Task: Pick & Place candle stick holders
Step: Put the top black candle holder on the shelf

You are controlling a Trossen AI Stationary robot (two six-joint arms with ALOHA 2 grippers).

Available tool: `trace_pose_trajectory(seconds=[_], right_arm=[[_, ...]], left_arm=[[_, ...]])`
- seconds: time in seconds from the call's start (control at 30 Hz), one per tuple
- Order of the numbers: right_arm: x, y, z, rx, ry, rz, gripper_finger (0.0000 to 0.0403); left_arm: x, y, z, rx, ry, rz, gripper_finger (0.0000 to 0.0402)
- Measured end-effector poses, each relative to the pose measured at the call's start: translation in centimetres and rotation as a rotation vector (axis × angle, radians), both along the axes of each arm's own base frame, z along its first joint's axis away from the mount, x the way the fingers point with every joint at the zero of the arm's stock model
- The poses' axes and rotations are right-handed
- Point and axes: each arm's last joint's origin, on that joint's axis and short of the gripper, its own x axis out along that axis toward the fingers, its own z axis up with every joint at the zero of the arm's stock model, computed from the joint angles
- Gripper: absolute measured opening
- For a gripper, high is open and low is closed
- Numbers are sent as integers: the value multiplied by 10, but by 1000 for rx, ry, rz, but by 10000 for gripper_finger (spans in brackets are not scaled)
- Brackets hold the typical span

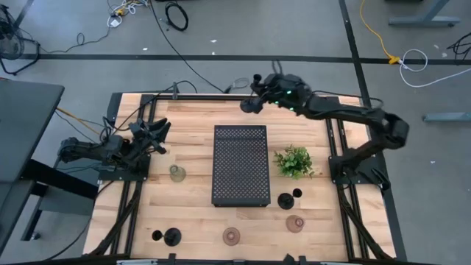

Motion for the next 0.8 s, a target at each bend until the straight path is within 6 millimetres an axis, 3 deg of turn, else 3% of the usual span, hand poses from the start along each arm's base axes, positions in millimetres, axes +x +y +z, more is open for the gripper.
trace_pose_trajectory(seconds=[0.2, 0.37, 0.6, 0.8], right_arm=[[-11, 34, 52, 6, 61, 92, 4], [-9, 65, 77, 21, 102, 205, 4], [5, 100, 69, 28, 157, 311, 4], [33, 117, 46, -11, 221, 321, 4]], left_arm=[[0, 0, 0, 0, 0, 0, 138], [0, 0, 0, 0, 0, 0, 138], [0, 0, 0, 0, 0, -1, 138], [0, 0, 0, 1, -1, -3, 138]])
